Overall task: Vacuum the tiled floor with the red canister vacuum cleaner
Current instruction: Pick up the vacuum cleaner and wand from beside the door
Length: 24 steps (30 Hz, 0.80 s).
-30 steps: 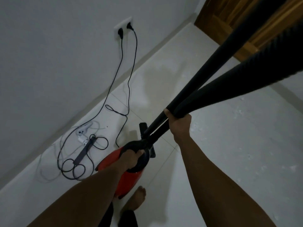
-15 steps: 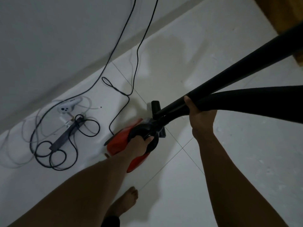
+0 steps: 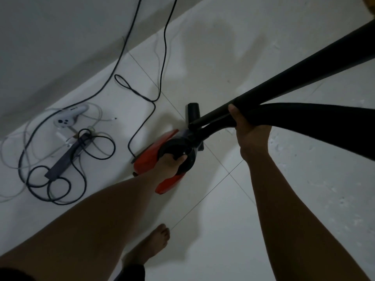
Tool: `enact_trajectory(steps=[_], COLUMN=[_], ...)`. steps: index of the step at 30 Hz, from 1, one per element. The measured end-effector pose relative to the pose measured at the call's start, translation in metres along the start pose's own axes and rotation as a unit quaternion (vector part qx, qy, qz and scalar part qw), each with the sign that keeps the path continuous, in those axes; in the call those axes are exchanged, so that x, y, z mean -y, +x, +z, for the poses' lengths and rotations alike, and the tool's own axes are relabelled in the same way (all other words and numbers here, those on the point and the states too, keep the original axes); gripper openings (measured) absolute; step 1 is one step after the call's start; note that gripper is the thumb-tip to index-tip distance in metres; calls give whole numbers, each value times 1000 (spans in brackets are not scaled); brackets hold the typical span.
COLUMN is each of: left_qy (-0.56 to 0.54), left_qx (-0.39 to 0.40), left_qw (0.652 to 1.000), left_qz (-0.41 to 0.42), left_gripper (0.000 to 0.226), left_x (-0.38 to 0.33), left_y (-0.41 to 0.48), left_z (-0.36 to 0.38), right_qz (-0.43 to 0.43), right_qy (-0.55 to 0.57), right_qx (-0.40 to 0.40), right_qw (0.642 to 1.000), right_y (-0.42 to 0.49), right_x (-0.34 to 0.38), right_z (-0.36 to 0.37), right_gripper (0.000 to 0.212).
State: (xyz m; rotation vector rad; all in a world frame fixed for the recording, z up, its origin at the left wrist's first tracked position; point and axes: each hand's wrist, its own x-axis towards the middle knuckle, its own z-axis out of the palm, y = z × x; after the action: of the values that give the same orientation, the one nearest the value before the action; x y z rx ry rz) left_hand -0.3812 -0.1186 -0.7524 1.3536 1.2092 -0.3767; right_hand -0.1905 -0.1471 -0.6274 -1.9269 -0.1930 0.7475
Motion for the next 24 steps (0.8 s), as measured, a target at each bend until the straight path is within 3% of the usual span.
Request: enact_trajectory(steps=[6, 11, 16, 19, 22, 24], left_qy=[-66, -39, -40, -16, 146, 285], left_qx=[24, 24, 28, 34, -15, -105], left_qw=[997, 999, 999, 999, 985, 932], left_qz=[-27, -20, -24, -16, 85, 198], left_gripper=[52, 46, 51, 51, 57, 72], left_x=[18, 12, 18, 22, 40, 63], left_y=[4, 5, 4, 1, -4, -2], left_z=[8, 6, 11, 13, 5, -8], right_qz=[-12, -20, -3, 7, 3, -1], right_qy=[5, 11, 32, 19, 8, 4], right_qx=[15, 21, 19, 22, 29, 25], right_qw=[1000, 1000, 999, 1000, 1000, 1000], right_y=[-1, -2, -1, -2, -4, -4], right_x=[-7, -5, -1, -3, -4, -3], right_z=[1, 0, 0, -1, 0, 3], right_gripper=[42, 43, 64, 50, 41, 40])
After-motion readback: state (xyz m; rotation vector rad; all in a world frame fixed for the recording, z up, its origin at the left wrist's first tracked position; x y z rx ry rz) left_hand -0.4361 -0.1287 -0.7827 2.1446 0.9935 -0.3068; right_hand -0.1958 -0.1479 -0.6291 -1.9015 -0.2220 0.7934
